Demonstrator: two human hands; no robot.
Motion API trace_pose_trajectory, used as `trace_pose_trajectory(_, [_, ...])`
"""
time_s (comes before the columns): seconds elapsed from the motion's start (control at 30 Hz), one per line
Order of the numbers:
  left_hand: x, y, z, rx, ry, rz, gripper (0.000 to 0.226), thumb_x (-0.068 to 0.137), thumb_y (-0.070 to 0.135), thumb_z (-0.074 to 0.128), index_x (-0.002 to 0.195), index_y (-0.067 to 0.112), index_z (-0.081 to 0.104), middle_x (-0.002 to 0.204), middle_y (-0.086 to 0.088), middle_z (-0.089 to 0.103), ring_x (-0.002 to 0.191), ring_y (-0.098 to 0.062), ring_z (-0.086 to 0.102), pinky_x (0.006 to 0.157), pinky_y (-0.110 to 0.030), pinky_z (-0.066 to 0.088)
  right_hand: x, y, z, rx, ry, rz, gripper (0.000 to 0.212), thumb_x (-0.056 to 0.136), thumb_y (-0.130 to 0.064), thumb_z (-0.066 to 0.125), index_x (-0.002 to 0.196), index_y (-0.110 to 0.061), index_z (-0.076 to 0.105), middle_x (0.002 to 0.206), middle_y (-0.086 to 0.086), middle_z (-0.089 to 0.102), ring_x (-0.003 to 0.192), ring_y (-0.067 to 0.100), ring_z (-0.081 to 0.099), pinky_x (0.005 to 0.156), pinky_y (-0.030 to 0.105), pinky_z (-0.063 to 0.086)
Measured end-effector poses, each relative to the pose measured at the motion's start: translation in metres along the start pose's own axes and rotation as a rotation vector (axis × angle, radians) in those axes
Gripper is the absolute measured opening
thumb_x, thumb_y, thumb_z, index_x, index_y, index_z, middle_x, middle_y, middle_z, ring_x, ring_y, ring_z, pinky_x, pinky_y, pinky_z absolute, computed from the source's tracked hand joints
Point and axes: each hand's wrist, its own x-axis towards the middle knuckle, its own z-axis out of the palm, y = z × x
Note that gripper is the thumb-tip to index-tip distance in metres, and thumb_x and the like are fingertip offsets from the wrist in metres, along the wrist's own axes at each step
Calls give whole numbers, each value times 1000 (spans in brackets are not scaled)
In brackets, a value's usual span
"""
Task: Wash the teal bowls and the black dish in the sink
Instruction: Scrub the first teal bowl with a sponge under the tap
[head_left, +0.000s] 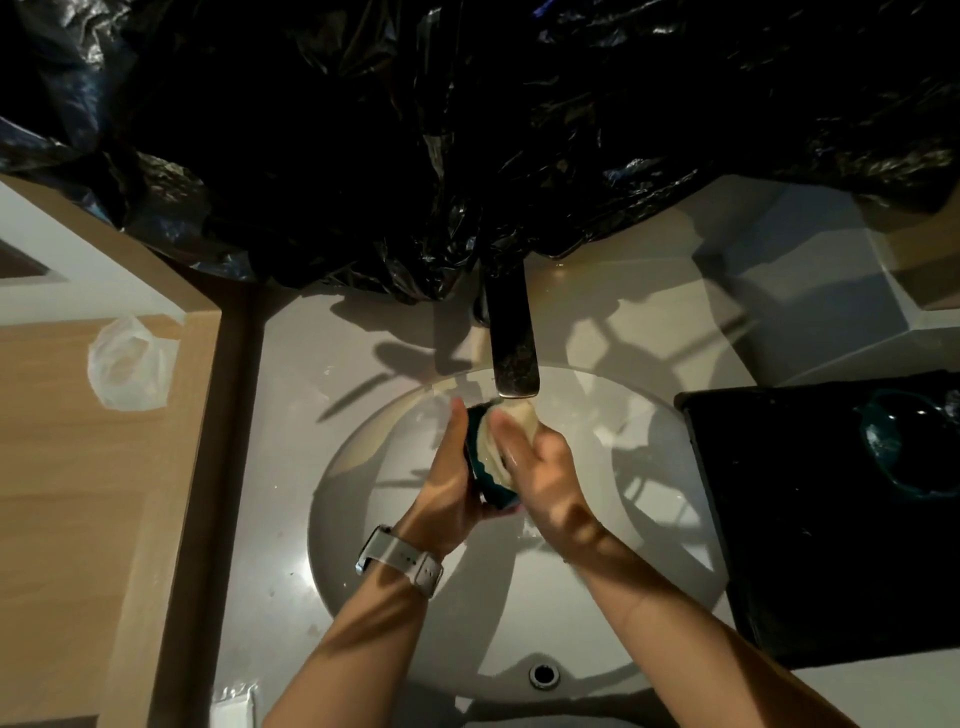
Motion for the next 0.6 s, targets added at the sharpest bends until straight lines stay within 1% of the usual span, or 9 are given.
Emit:
trace_pose_trajectory(0.07, [0, -2, 7, 63, 37, 111, 75, 82, 76, 35, 124, 21, 64, 109, -9, 72, 97, -18, 70, 78, -36, 59, 1, -4, 0, -10, 25, 47, 21, 91, -37, 61, 93, -16, 68, 87, 9, 72, 80, 24, 71, 57, 28, 57])
trace_pose_trajectory(0.1, [1, -5, 10, 97, 72, 205, 70, 87, 71, 36, 129, 20, 58, 113, -10, 69, 98, -17, 69, 76, -31, 59, 3, -9, 0, 4, 48, 94, 24, 90, -37, 62, 93, -14, 68, 86, 10, 72, 76, 25, 70, 53, 29, 57])
trace_pose_trajectory(0.13, [3, -9, 10, 142, 92, 303, 64, 91, 69, 39, 134, 24, 52, 122, -11, 64, 107, -17, 66, 84, -32, 58, 7, -14, -1, 34, 63, 139, 27, 90, -36, 63, 95, -10, 69, 88, 12, 72, 75, 24, 70, 52, 28, 56])
trace_pose_trajectory(0.2, [5, -11, 8, 201, 89, 414, 60, 90, 71, 42, 138, 35, 44, 136, -8, 53, 125, -20, 56, 105, -45, 48, 12, -23, -2, 104, 50, 187, 30, 90, -31, 62, 100, -3, 69, 88, 13, 71, 68, 20, 68, 47, 21, 52])
trace_pose_trajectory(0.3, [1, -1, -2, 59, 35, 281, 62, 87, 77, 31, 133, 40, 50, 137, -2, 58, 122, -23, 59, 100, -54, 50, 14, -25, 2, 55, 27, 96, 33, 89, -35, 65, 95, -3, 70, 82, 13, 71, 65, 20, 68, 56, 26, 56])
trace_pose_trajectory(0.37, [-1, 9, -7, -70, -10, 98, 70, 86, 79, 24, 128, 35, 58, 133, -7, 63, 119, -30, 61, 98, -62, 48, 11, -17, 5, -86, 26, -59, 24, 87, -39, 66, 89, -15, 70, 85, 8, 72, 75, 17, 69, 71, 30, 57])
trace_pose_trajectory(0.43, [0, 16, -9, -131, -39, -27, 78, 88, 79, 24, 128, 25, 63, 126, -13, 67, 119, -34, 61, 100, -65, 44, 6, -6, 5, -180, -16, -169, 18, 86, -41, 65, 93, -25, 66, 92, 5, 72, 86, 17, 69, 82, 32, 57])
trace_pose_trajectory(0.53, [-3, 15, 1, -72, 2, -34, 67, 91, 72, 32, 117, 21, 68, 116, -14, 72, 111, -28, 66, 98, -52, 51, 3, -2, 4, -97, -4, -108, 19, 89, -38, 63, 92, -20, 67, 90, 5, 72, 87, 19, 69, 81, 30, 57])
trace_pose_trajectory(0.6, [-5, 5, 6, 51, 5, 90, 53, 96, 64, 36, 119, 25, 63, 118, -11, 70, 109, -21, 67, 84, -35, 59, 7, -7, 2, -14, 63, 50, 23, 91, -37, 61, 84, -15, 67, 81, 5, 69, 78, 20, 67, 71, 26, 56])
